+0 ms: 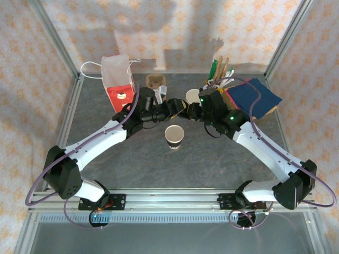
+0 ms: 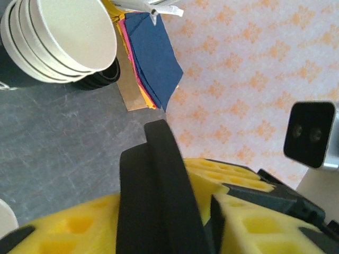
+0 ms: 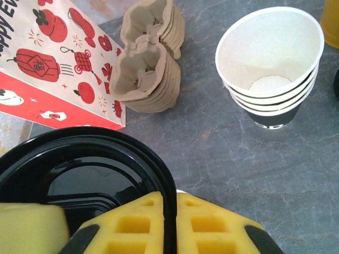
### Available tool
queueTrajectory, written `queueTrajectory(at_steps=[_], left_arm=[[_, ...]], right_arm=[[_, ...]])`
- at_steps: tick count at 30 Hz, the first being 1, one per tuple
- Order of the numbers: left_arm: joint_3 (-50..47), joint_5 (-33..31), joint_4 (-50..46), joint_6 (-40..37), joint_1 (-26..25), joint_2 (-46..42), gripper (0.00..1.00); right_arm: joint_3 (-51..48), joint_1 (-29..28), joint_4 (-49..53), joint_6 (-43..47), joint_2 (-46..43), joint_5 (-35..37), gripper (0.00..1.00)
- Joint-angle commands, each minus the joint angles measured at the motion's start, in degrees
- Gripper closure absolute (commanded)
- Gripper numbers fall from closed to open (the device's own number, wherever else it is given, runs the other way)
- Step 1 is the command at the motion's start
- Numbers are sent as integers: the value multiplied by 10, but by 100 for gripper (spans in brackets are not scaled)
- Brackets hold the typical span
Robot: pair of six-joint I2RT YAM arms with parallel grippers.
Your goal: Pack the takeout coffee
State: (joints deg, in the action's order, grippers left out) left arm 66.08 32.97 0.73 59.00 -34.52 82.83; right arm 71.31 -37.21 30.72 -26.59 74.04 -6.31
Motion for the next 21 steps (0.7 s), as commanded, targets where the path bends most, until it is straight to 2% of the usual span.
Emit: queueTrajectory(at_steps=[1,3,4,8,12,15,17,21], left_arm=[[-6,-4,9,1,-3,-11,66],[-10,-9,10,2,-2,-18,76],[-13,-10,10,4,-1,-22,77],[-23,-12,14,9,6,-45,79],[-41,-4,10,20,26,-79,80],[-60,18,15,40,47,-105,80],[-84,43,32,66,65,-125,80],[-122,70,35,99,96,-166,80]], right_arm=[[19,-3,-5,6,-5,27,87],[21,-3,-10,18,-10,31,80],[21,-3,-12,26,-14,36,77],[13,-3,-52,88,-48,46,65],[-41,-3,-152,192,-108,31,56],[-100,-3,-256,290,-146,-14,52],[-146,-3,-322,385,-164,-86,52],[-203,-3,-429,477,-169,-132,49]])
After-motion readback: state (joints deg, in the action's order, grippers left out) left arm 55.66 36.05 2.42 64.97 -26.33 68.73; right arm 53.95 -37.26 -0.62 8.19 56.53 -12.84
